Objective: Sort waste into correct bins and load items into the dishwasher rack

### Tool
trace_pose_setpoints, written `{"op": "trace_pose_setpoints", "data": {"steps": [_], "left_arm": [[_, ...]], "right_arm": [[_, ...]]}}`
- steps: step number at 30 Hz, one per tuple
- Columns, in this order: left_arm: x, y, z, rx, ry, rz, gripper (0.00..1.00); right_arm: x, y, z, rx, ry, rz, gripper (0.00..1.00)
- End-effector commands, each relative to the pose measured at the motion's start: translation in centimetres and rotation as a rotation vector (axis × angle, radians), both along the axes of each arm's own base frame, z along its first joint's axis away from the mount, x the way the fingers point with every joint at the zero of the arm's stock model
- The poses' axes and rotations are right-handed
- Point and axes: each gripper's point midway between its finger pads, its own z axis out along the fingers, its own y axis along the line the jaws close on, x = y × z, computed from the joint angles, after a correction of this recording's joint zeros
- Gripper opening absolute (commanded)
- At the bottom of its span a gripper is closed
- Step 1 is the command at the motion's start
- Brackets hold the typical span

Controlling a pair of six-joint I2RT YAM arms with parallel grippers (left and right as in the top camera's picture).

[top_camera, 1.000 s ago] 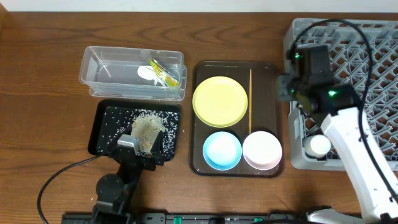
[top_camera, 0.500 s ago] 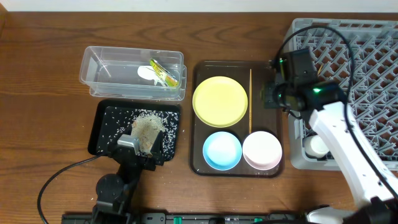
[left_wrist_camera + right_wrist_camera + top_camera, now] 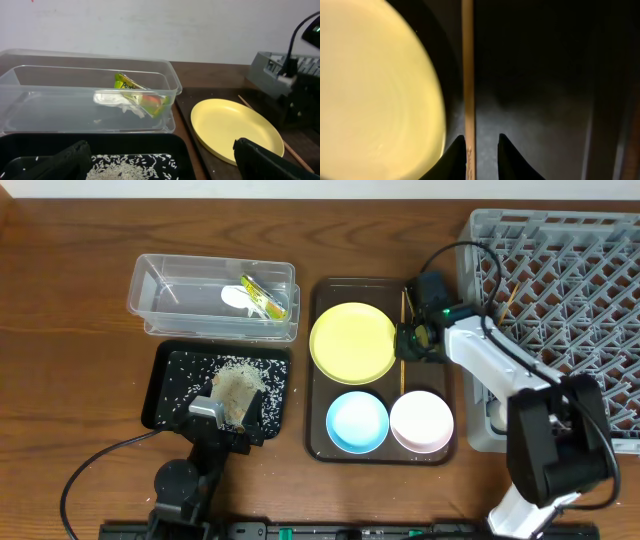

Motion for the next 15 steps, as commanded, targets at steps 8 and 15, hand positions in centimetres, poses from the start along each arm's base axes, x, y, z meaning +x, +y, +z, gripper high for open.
{"op": "trace_pose_setpoints", "data": {"steps": [8, 15], "left_arm": [[0.1, 0.2, -1.5, 0.02, 0.03, 0.008, 0.93], [0.1, 0.2, -1.5, 0.02, 0.03, 0.008, 0.93]], "right_arm": [[-1.7, -0.2, -4.4, -0.061, 0.115, -0.009, 0.12], [-1.3, -2.3, -2.5, -0.059, 0.102, -0.061, 0.01]]}}
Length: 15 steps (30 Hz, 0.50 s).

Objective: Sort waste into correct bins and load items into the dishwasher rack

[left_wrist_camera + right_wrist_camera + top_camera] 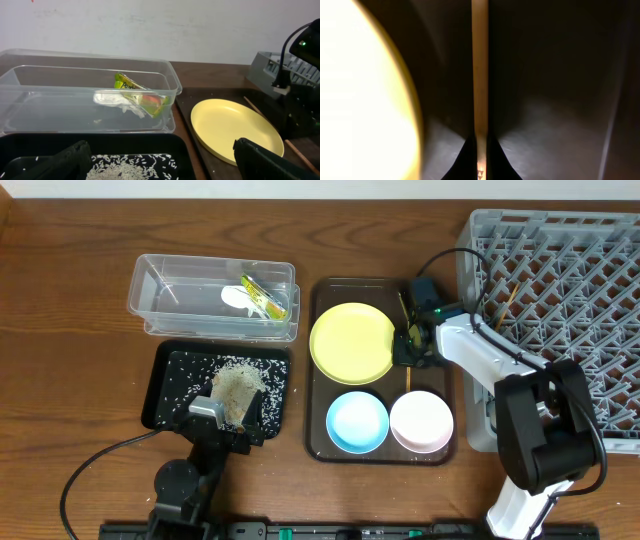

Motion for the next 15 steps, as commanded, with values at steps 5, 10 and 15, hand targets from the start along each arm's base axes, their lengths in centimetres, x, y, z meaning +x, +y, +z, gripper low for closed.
{"op": "trace_pose_setpoints", "data": {"steps": [5, 10, 15], "left_arm": [[0.1, 0.2, -1.5, 0.02, 0.03, 0.008, 0.93], [0.1, 0.2, -1.5, 0.02, 0.03, 0.008, 0.93], [0.1, 0.2, -1.5, 0.02, 0.03, 0.008, 0.93]], "right_arm": [[0.6, -0.9, 5.4, 0.071, -0.107, 0.074, 0.01], [1.2, -3.0, 13.2, 0.043, -0.319, 0.07, 0.01], [0.8, -9.2, 19.2, -0.152, -0.492, -0.062, 0.01]]}}
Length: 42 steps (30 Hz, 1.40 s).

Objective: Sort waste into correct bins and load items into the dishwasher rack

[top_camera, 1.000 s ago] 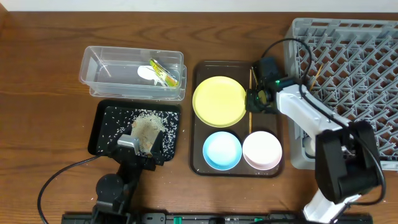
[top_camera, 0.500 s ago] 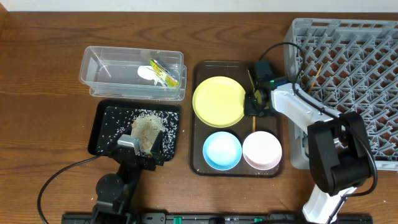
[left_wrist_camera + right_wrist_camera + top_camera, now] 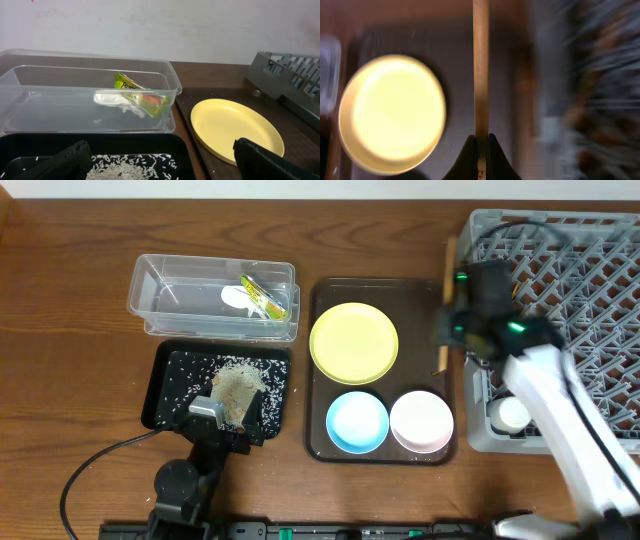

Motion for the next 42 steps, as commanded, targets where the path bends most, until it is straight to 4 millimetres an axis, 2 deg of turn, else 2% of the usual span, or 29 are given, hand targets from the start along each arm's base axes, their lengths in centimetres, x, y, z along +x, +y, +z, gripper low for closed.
{"op": "trace_pose_setpoints", "data": {"steps": [1, 4, 6, 14, 17, 18, 19, 20, 21, 24, 29, 32, 34, 37, 42], "left_arm": [[0.1, 0.2, -1.5, 0.02, 0.03, 0.008, 0.93], [0.1, 0.2, -1.5, 0.02, 0.03, 0.008, 0.93], [0.1, 0.2, -1.5, 0.02, 0.03, 0.008, 0.93], [0.1, 0.2, -1.5, 0.02, 0.03, 0.008, 0.93], [0.1, 0.2, -1.5, 0.02, 0.03, 0.008, 0.93], [0.1, 0.2, -1.5, 0.02, 0.03, 0.008, 0.93], [0.1, 0.2, -1.5, 0.02, 0.03, 0.008, 0.93], [0.1, 0.2, -1.5, 0.02, 0.03, 0.008, 0.93], [0.1, 0.2, -1.5, 0.02, 0.03, 0.008, 0.93], [0.1, 0.2, -1.5, 0.02, 0.03, 0.008, 0.93], [0.1, 0.2, -1.5, 0.02, 0.03, 0.008, 0.93], [0.1, 0.2, -1.5, 0.02, 0.03, 0.008, 0.93], [0.1, 0.2, -1.5, 0.02, 0.03, 0.008, 0.93], [0.1, 0.2, -1.5, 0.02, 0.03, 0.009, 0.93], [0.1, 0.2, -1.5, 0.02, 0.03, 0.008, 0.93]], "right_arm": [[0.0, -5.1, 2.5, -0.177, -0.076, -0.1, 0.01], [0.1, -7.2, 2.9, -0.255, -0.083, -0.104, 0.01], [0.3, -8.2, 2.1, -0.273, -0.057, -0.107, 0.01], [1.7, -10.6, -4.2, -0.302, 0.109, -0.137, 0.01], [2.1, -10.8, -5.4, -0.304, 0.132, -0.14, 0.02], [2.4, -10.8, -5.4, -0.302, 0.12, -0.141, 0.06], [2.6, -10.8, -5.2, -0.302, 0.111, -0.142, 0.16], [2.8, -10.8, -4.7, -0.299, 0.097, -0.145, 0.34], [2.8, -10.5, -4.1, -0.282, 0.085, -0.139, 0.49], [2.4, -7.9, -2.1, -0.176, 0.053, -0.062, 0.58], [-0.4, -1.1, 1.2, 0.084, 0.017, 0.135, 0.61], [-2.3, 2.9, 2.3, 0.219, 0.038, 0.227, 0.59], [-3.2, 4.8, 2.1, 0.267, 0.075, 0.236, 0.57], [-4.1, 6.9, 0.4, 0.258, 0.136, 0.215, 0.55], [-3.6, 7.5, -4.4, 0.123, 0.2, 0.068, 0.49]]}}
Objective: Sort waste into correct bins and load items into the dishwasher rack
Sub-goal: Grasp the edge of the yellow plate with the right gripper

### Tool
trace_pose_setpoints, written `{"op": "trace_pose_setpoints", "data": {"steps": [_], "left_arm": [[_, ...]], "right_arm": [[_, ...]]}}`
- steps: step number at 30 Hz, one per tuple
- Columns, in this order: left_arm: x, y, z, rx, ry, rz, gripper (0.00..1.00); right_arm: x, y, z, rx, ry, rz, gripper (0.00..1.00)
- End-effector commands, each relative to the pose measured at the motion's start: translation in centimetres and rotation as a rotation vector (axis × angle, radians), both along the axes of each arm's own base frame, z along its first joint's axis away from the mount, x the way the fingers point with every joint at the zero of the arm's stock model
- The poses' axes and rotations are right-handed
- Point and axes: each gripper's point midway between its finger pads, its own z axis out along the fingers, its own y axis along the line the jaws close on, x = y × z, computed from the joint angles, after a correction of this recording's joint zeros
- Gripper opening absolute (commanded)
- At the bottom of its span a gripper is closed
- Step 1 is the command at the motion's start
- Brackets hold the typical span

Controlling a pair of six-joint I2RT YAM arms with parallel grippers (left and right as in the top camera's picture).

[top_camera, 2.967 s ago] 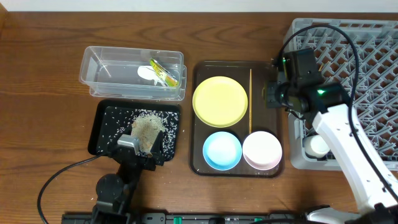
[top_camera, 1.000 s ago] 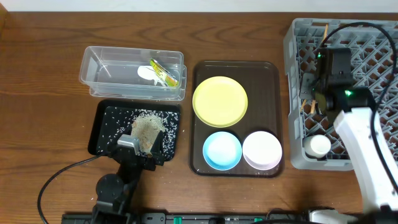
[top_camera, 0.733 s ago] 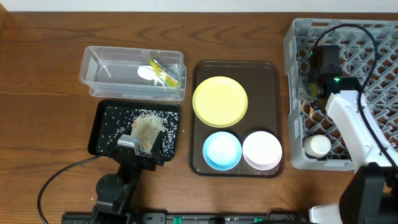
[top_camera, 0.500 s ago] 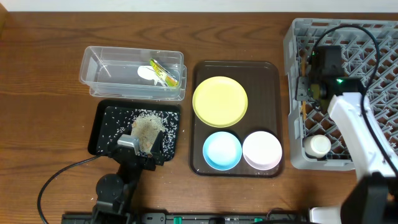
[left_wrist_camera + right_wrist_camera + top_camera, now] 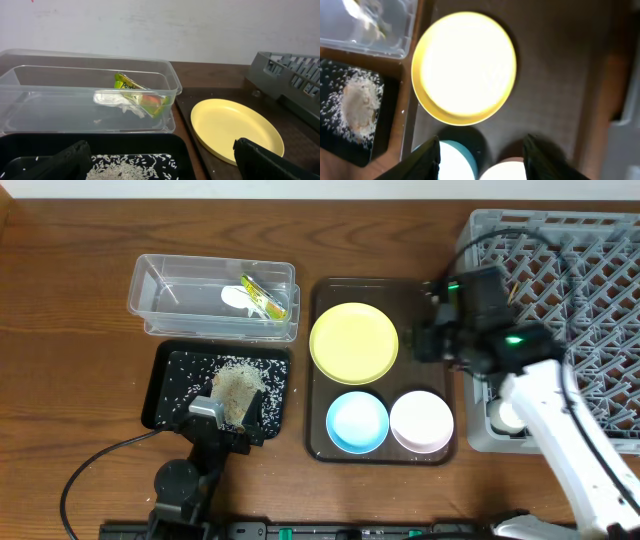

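My right gripper hangs open above the brown tray, nothing between its fingers. Below it lie the yellow plate, the blue bowl and the pink bowl. The grey dishwasher rack stands just to its right. No chopstick shows in the right wrist view. My left gripper rests open over the black tray of rice, fingers wide apart.
A clear plastic bin at the back left holds wrappers. A white cup sits in the rack's front left corner. An orange stick lies among the rack's tines. Cables trail from both arms.
My right gripper was shut on a chopstick held above the gap between tray and rack. Now it is open and empty, slightly left over the tray. The left arm has not moved.
My right gripper stood open around a chopstick lying on the tray beside the yellow plate. It then was shut on the chopstick, then held it raised near the rack's left edge. Now the gripper is open over the tray without it.
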Motion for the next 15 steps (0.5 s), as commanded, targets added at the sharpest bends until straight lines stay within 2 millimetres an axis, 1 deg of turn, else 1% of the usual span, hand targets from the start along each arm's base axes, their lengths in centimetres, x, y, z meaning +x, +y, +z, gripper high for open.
{"op": "trace_pose_setpoints", "data": {"steps": [1, 4, 6, 8, 10, 12, 14, 15], "left_arm": [[0.1, 0.2, -1.5, 0.02, 0.03, 0.008, 0.93], [0.1, 0.2, -1.5, 0.02, 0.03, 0.008, 0.93], [0.1, 0.2, -1.5, 0.02, 0.03, 0.008, 0.93], [0.1, 0.2, -1.5, 0.02, 0.03, 0.008, 0.93], [0.1, 0.2, -1.5, 0.02, 0.03, 0.008, 0.93], [0.1, 0.2, -1.5, 0.02, 0.03, 0.008, 0.93], [0.1, 0.2, -1.5, 0.02, 0.03, 0.008, 0.93], [0.1, 0.2, -1.5, 0.02, 0.03, 0.008, 0.93]], "right_arm": [[0.4, -0.4, -4.2, -0.098, 0.075, -0.151, 0.48], [1.5, 0.2, -7.0, -0.113, 0.112, -0.202, 0.49], [2.3, 0.9, -9.1, -0.096, 0.141, -0.217, 0.46], [3.0, 1.2, -10.9, -0.105, 0.155, -0.217, 0.44], [3.1, 1.4, -12.8, -0.107, 0.191, -0.23, 0.42], [2.9, 1.4, -14.4, -0.117, 0.225, -0.242, 0.43], [2.9, 1.3, -15.4, -0.126, 0.242, -0.246, 0.43], [2.9, 1.3, -15.8, -0.126, 0.249, -0.245, 0.39]]}}
